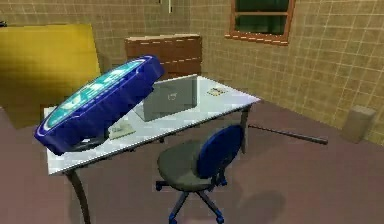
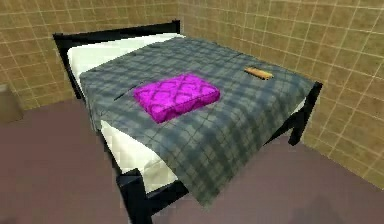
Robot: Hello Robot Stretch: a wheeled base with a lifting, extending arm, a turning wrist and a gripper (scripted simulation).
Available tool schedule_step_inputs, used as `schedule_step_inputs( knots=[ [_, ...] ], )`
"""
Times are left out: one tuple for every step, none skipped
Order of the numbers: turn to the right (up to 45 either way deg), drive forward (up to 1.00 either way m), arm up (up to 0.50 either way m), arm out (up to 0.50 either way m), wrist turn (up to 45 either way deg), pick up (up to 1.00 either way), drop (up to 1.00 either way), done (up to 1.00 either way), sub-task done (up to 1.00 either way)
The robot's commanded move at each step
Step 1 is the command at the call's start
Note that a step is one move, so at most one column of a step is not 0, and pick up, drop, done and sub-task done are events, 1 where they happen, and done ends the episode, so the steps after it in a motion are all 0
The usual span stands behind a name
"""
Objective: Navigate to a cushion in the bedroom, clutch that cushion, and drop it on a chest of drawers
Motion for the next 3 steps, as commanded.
schedule_step_inputs(
  knots=[
    [45.0,0.00,0.00,0.00,0.0,0.00,0.00,0.00,0.00],
    [24.0,0.00,0.00,0.00,0.0,0.00,0.00,0.00,0.00],
    [0.0,0.35,0.00,0.00,0.0,0.00,0.00,0.00,0.00]
  ],
)
